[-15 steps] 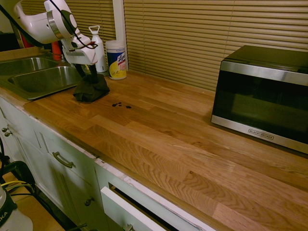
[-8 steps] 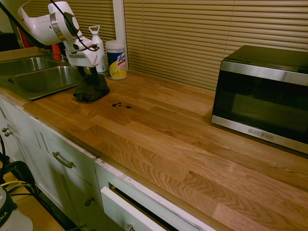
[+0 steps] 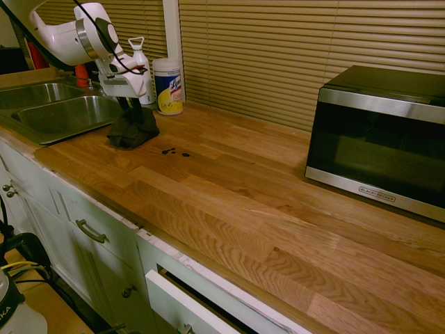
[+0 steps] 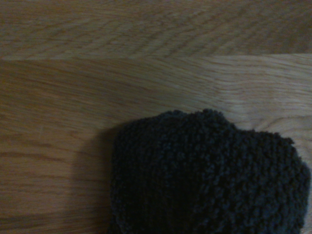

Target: Clear the spill

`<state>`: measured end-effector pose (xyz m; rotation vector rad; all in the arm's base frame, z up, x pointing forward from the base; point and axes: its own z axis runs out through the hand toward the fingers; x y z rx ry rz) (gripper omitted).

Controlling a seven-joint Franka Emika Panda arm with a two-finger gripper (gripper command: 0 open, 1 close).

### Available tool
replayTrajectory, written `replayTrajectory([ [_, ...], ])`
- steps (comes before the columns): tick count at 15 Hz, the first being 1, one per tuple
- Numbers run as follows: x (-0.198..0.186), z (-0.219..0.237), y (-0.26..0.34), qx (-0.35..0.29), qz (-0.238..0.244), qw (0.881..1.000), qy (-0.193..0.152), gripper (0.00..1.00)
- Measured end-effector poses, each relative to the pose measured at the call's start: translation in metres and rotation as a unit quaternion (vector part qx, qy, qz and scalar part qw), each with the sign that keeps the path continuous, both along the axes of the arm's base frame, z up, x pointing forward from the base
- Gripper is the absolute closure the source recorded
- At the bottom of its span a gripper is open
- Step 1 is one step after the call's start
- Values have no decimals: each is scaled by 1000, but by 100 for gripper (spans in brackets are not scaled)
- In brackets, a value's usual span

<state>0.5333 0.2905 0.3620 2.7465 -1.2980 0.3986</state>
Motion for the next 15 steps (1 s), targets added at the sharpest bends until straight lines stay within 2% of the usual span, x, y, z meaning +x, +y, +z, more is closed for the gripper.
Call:
replayTrajectory([
  [5,-4,4,-28,-1,-12,1000,6,100],
  [10,-25,5,-81,5,-32,999,11,100],
  [15,-21,-4,-140,11,-53,999,4,100],
])
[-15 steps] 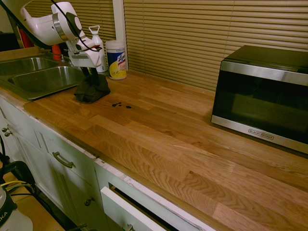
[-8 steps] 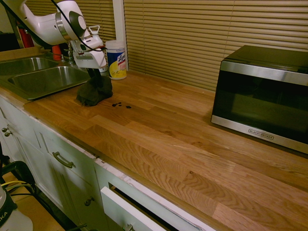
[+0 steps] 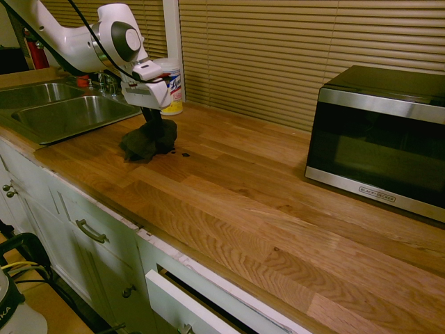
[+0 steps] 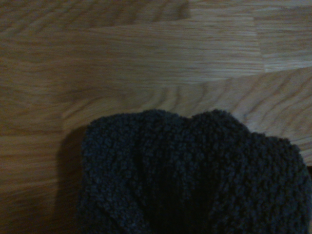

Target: Clear the spill

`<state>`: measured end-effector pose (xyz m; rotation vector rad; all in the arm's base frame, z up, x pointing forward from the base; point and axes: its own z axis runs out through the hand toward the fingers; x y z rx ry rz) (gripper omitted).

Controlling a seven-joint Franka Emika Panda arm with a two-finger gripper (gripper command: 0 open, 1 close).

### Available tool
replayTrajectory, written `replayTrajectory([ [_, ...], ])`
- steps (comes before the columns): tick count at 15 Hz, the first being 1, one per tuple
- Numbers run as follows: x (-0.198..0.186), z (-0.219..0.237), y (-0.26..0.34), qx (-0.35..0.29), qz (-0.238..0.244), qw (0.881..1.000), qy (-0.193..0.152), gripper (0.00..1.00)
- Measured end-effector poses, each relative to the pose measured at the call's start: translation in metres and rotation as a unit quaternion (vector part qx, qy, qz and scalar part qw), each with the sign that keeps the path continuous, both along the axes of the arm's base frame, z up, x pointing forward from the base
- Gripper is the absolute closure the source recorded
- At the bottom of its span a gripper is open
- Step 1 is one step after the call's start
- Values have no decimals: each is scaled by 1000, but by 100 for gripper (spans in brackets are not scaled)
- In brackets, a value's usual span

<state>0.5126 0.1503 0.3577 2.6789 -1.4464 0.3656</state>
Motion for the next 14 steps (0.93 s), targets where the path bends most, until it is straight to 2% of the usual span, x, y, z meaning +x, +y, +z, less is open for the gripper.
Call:
replayTrajectory([
  [7,1,-6,-77,9,-57,998,-15,100],
  [11,-3,-3,-143,12,-98,995,-22,100],
  [14,-5,4,-167,12,-111,993,-27,100],
])
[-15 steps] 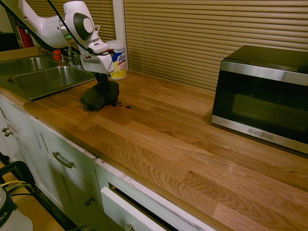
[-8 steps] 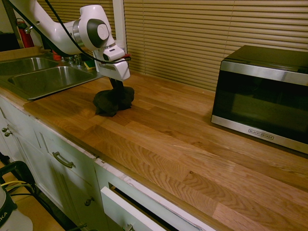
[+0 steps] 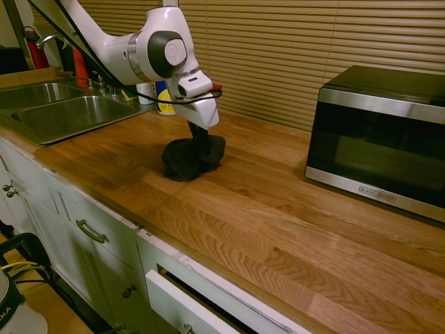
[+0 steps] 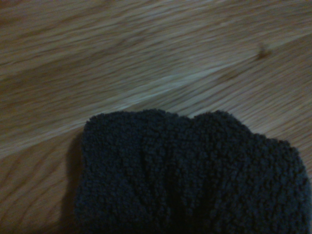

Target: Clear the spill

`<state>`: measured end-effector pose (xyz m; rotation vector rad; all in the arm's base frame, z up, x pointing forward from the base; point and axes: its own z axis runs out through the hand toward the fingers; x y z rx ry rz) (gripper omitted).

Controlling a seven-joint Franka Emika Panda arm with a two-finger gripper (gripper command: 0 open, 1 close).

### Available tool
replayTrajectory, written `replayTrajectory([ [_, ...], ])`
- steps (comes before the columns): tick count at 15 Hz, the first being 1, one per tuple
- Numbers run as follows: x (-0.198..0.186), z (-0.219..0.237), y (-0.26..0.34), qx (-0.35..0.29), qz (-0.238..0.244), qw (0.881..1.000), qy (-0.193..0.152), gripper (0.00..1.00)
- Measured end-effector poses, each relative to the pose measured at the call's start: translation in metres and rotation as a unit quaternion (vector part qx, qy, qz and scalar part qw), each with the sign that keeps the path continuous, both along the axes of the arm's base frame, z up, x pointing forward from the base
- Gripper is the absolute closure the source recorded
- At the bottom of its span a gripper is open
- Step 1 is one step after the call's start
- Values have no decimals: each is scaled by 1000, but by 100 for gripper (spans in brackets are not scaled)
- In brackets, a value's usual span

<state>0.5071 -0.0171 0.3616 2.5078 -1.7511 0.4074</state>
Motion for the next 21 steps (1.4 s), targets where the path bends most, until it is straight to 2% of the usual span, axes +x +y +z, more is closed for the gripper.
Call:
replayTrajectory([
  [3,2,5,25,-1,24,1000,-7,100],
  [9,-1,18,125,-8,91,996,-15,100],
  [16,14,20,226,-5,165,986,0,100],
  [21,23,20,280,-4,194,981,11,100],
])
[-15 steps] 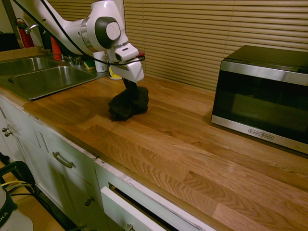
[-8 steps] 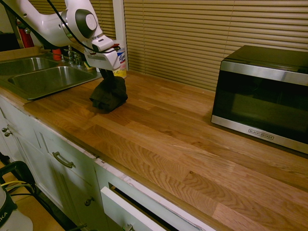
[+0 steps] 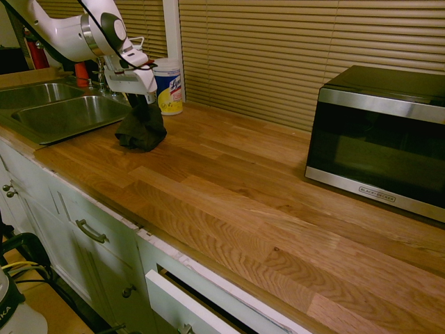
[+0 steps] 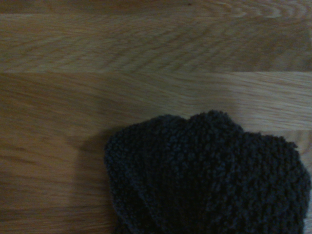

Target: Clear the spill

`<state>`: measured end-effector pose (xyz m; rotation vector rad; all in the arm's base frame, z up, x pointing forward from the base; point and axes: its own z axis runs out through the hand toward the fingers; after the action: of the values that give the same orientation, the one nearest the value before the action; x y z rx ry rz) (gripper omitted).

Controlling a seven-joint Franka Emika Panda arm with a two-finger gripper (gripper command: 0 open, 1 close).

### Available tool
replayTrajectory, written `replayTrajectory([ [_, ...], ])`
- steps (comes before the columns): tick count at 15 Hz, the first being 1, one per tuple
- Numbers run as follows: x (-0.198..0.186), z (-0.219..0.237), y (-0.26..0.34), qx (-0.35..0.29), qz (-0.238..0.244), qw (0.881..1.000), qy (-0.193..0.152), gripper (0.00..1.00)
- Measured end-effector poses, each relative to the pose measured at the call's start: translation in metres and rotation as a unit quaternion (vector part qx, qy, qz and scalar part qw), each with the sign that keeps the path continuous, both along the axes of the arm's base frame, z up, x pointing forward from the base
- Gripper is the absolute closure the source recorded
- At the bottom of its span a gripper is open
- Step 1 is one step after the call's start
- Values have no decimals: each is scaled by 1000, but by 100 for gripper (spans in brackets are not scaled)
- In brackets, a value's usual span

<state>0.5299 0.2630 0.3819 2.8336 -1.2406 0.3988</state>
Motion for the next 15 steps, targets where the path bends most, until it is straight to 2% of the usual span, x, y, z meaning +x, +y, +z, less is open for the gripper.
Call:
replayTrajectory([
  [2,-1,0,9,2,2,1000,-1,100],
  [3,-1,1,11,3,2,1000,-2,0],
  [15,-7,12,22,4,4,1000,-9,0],
])
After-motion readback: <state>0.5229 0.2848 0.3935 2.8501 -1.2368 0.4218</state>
